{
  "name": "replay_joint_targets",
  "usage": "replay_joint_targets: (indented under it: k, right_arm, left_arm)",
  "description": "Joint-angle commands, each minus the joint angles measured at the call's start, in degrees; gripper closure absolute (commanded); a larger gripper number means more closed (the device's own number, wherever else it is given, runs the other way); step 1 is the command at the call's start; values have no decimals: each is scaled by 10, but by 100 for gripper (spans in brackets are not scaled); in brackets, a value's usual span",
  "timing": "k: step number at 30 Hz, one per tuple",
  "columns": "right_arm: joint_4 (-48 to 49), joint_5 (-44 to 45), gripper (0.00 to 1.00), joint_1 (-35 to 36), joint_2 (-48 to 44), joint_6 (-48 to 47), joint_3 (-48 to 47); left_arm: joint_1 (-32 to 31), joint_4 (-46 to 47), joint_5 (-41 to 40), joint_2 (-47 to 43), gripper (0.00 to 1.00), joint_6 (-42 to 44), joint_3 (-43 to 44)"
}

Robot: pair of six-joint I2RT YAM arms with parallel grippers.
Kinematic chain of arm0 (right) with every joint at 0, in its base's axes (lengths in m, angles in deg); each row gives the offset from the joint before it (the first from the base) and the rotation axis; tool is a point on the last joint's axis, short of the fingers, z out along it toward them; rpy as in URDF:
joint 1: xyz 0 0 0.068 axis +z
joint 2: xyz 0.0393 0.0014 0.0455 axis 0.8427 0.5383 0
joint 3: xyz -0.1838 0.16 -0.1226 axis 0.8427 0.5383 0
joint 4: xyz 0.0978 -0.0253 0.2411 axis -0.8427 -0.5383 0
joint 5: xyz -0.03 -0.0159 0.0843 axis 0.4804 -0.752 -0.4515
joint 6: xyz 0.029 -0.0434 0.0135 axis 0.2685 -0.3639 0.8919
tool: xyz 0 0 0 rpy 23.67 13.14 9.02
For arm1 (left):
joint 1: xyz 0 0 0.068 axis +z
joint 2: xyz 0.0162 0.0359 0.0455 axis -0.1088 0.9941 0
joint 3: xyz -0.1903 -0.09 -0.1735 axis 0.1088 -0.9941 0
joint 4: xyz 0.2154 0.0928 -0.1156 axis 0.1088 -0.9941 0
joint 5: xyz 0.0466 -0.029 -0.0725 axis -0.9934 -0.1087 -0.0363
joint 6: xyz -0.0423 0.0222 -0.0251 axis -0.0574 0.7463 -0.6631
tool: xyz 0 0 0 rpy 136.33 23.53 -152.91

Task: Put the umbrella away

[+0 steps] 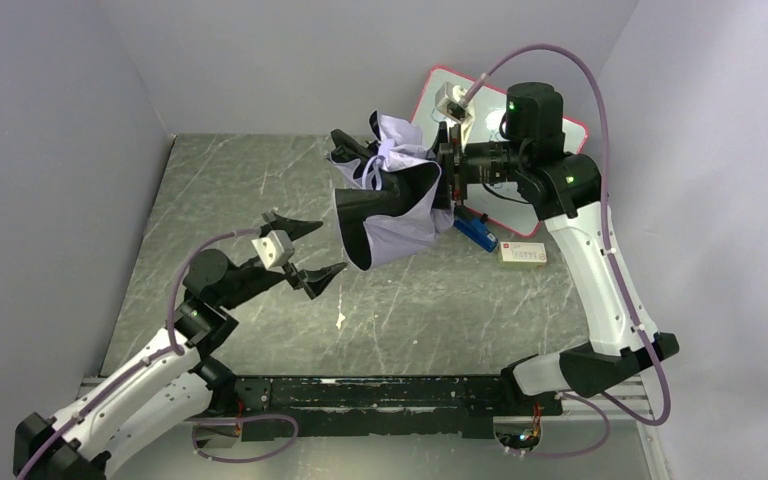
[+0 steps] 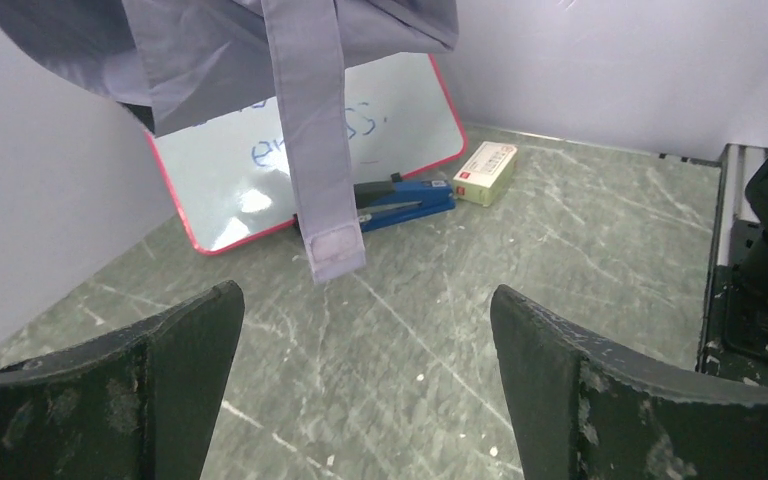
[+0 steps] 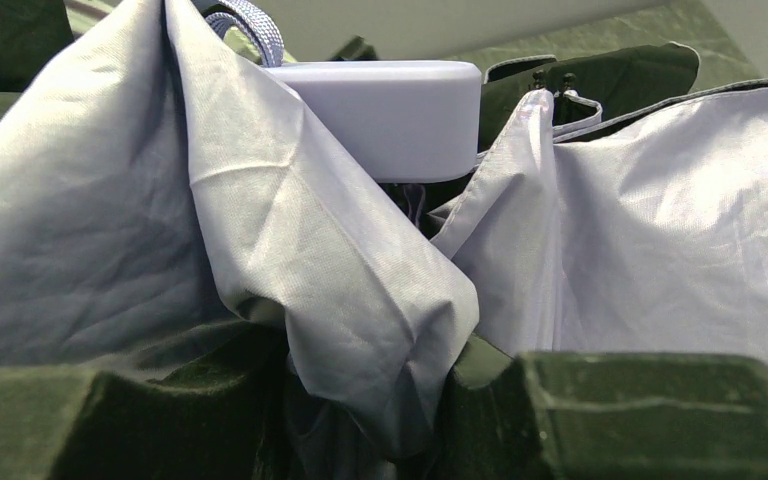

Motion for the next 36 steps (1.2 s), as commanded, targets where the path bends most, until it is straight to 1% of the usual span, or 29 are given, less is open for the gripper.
replay_joint_targets:
  k: [1,3,8,13,17,20,21,24,26,27,31,32,34,36]
  right_arm:
    - [20,-57,100,0,-13,-16,0]
    - [18,-63,100,0,-18,-22,2]
    - [11,-73,100,0,-29,-39,9]
    - [21,-78,100,0,-37,-38,18]
    - [20,-82,100,0,-36,-40,21]
    - [23,-84,100,0,-39,-38,27]
    - [24,-83,100,0,-41,-38,29]
    - [26,-74,100,0,-45,-40,34]
    - [25,-66,100,0,-47,-42,40]
    - [25,-62,100,0,-47,-44,41]
    - [35,-32,100,0,-50,-45,52]
    - [43,-22,100,0,-52,-42,56]
    - [68,4,100,0,-59,-28,66]
    - [105,48,100,0,-73,-7,82]
  left_arm:
    - [4,113,50,39,3,-30,6]
    - [4,130,56,59,4,-31,12]
    - [3,162,40,92,4,-30,21]
    - [3,182,57,134,4,-36,35]
    - [3,217,75,173,7,-64,41]
    - [3,233,103,205,12,-76,53]
    - [3,239,114,215,16,-81,56]
    - [3,255,139,235,32,-98,66]
    - [3,250,154,239,45,-102,72]
    - [3,242,162,239,53,-100,75]
    - [3,213,173,223,91,-102,77]
    - [3,198,170,217,95,-103,76]
    - [3,166,164,197,95,-102,74]
    - [3,126,160,171,95,-97,67]
